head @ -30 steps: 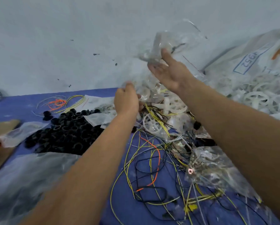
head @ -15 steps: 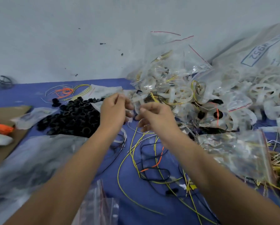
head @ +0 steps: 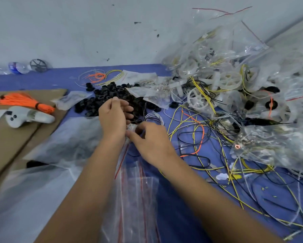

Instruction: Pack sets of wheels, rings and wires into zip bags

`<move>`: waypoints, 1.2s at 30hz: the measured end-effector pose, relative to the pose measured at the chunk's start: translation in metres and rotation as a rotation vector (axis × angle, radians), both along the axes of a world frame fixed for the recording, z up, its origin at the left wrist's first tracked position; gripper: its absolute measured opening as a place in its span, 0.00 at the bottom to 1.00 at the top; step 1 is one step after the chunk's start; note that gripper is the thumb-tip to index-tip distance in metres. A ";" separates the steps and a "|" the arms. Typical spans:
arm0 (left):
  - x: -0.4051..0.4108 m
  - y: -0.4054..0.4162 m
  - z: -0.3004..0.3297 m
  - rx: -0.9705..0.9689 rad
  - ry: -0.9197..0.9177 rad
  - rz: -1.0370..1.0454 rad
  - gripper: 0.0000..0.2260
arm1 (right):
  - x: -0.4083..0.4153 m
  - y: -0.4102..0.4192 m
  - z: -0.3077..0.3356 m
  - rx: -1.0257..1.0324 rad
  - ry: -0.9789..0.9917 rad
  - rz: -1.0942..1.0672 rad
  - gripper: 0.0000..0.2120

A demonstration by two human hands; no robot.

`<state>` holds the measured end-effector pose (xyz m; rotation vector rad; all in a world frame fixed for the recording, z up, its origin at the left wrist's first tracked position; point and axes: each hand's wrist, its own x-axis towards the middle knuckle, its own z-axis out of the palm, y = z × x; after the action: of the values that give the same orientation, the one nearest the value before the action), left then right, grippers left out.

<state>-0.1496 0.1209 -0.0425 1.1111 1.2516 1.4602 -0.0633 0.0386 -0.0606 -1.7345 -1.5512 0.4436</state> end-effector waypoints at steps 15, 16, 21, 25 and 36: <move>0.029 -0.016 0.015 0.019 0.135 -0.290 0.13 | 0.054 -0.013 0.008 -0.185 0.741 -0.115 0.14; 0.037 -0.022 0.013 0.017 0.171 -0.328 0.14 | 0.065 -0.018 0.010 -0.163 0.729 -0.125 0.14; 0.080 -0.054 -0.007 0.081 0.370 -0.502 0.16 | 0.114 -0.041 0.004 0.010 0.518 -0.233 0.09; 0.107 -0.076 -0.015 0.119 0.513 -0.573 0.23 | 0.143 -0.064 -0.002 0.100 0.320 -0.274 0.11; 0.103 -0.073 -0.028 -0.088 0.273 -0.664 0.13 | 0.157 -0.078 -0.008 0.152 0.245 -0.238 0.15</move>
<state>-0.0468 0.0484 -0.0700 1.5155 0.9707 0.7667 0.0935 -0.0399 -0.0682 -1.6540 -1.1606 0.3906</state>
